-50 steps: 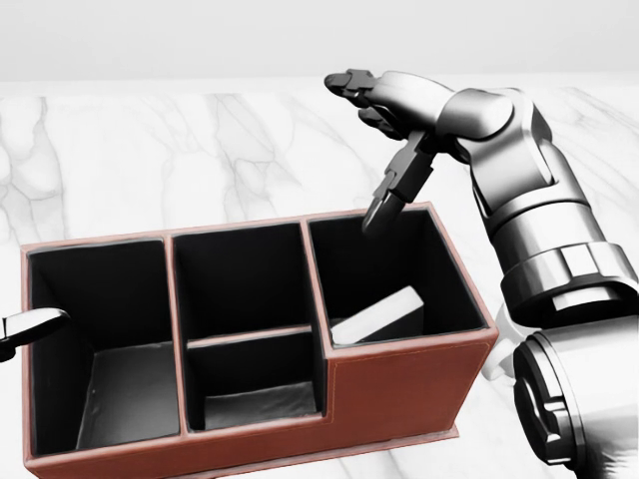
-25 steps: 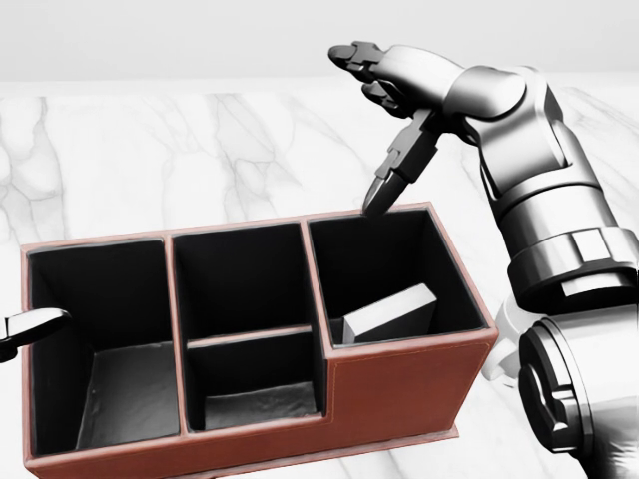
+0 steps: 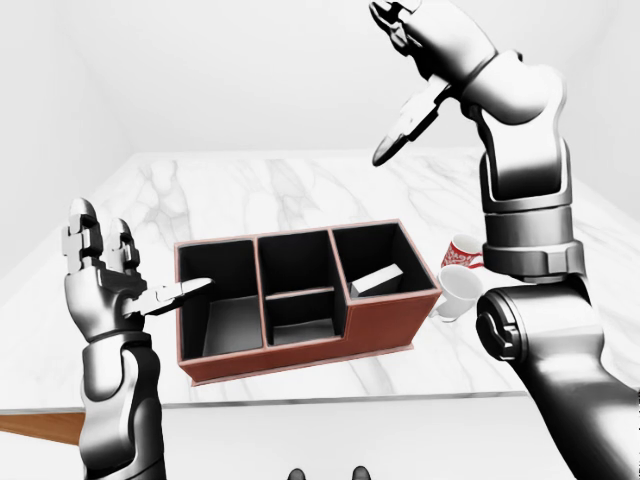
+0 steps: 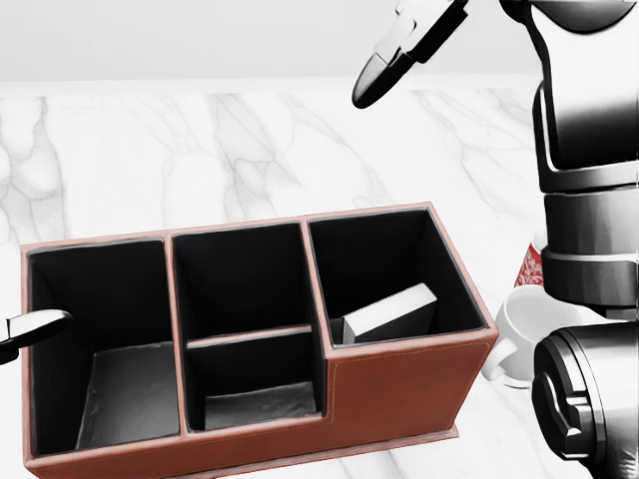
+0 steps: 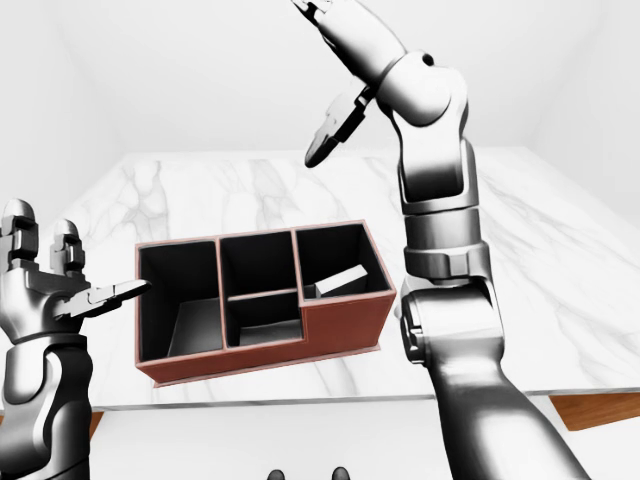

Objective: Pick up the book and place it in the right compartment of the caddy.

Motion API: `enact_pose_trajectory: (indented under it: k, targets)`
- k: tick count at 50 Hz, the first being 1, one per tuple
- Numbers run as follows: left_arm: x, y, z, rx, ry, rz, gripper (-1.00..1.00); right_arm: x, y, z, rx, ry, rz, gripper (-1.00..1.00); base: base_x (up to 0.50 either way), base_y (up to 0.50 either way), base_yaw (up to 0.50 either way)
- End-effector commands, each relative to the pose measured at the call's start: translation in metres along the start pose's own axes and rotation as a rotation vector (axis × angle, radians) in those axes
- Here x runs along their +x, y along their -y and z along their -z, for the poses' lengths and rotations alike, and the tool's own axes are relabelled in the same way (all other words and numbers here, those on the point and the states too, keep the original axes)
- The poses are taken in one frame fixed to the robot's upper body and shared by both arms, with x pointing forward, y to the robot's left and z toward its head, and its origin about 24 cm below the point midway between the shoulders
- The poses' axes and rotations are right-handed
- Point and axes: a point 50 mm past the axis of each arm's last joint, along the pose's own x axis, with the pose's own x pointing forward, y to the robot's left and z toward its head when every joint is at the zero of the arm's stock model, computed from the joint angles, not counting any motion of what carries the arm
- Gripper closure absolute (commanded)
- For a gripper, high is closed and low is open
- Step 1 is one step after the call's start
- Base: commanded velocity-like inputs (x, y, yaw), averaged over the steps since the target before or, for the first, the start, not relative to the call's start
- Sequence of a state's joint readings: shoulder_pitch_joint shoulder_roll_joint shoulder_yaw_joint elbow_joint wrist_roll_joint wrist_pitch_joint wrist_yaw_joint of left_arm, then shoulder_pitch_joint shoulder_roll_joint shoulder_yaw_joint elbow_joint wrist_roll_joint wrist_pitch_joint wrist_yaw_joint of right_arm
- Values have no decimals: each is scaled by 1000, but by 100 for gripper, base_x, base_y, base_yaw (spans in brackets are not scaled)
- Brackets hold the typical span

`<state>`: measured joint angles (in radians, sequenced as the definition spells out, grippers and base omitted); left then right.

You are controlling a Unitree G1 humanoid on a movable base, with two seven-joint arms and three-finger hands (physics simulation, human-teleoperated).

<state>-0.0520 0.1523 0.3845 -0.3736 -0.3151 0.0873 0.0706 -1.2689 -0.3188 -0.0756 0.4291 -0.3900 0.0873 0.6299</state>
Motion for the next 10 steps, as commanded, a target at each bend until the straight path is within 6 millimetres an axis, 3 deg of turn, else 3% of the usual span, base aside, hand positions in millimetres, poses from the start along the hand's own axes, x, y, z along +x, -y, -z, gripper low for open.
enact_pose_trajectory:
  k: [1, 10]
  targets:
    - [-1, 0, 0, 1, 2, 2, -100, -38, 14, -56, -79, 292, 180, -100, 0, 0, 0]
    - [-1, 1, 0, 2, 2, 2, -100, -43, 24, -55, -23, 329, 244, -100, 0, 0, 0]
